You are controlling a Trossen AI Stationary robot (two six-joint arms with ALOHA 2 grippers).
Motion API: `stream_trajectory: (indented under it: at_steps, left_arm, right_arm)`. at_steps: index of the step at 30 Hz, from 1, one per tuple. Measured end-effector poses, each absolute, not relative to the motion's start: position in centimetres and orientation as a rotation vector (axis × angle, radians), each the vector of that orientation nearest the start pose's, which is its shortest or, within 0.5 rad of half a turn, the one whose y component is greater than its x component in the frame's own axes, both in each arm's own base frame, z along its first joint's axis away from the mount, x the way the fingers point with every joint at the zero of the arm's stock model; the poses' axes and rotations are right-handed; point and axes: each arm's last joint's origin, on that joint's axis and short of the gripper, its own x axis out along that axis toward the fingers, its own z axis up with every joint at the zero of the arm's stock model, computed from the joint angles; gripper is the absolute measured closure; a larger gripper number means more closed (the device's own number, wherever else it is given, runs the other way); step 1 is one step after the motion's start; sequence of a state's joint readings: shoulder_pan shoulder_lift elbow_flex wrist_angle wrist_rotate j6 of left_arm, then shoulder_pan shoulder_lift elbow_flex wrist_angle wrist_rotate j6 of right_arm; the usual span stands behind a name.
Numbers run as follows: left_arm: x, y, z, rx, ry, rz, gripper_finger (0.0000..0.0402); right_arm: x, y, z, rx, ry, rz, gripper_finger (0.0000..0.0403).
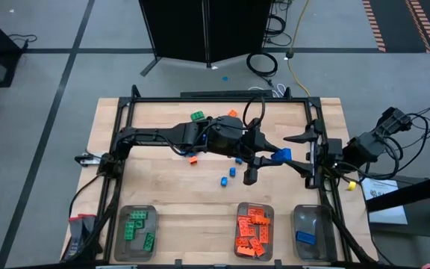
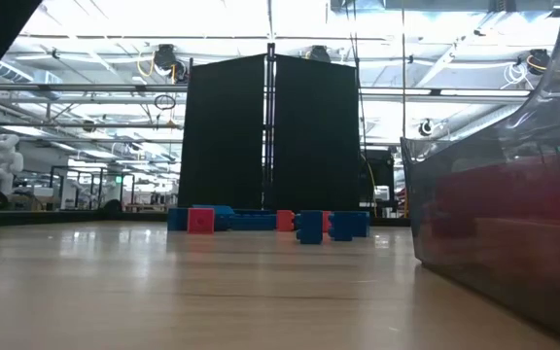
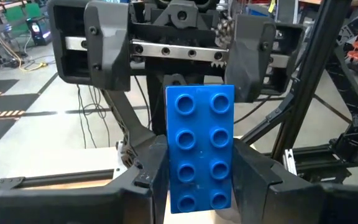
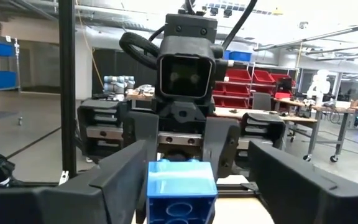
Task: Sort blocks
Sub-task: Put the blue game piece into the right black bin
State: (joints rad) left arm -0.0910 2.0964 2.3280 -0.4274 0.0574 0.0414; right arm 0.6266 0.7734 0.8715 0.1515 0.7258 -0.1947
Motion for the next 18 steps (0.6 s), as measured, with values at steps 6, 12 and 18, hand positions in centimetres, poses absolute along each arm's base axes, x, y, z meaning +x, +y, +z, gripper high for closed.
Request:
stream_trajectory:
  at_steps: [6,12,18]
  left_arm:
    - [46.99,-4.36,42.77,0.045,0.193,-0.15,0.0279]
    - [47.01,-4.24,42.77,0.048,0.193,-0.147,0.0279]
    - [46.99,-4.28,42.74,0.064,0.195,-0.152,0.0279]
  right_arm:
    - [13.76,7.6,39.31,-0.038,-0.179,-0.116,0.0186]
    - [13.83,7.65,39.16,-0.036,-0.167,-0.113,0.0238]
    - [13.87,7.7,39.01,-0.036,-0.156,-0.107,0.0274]
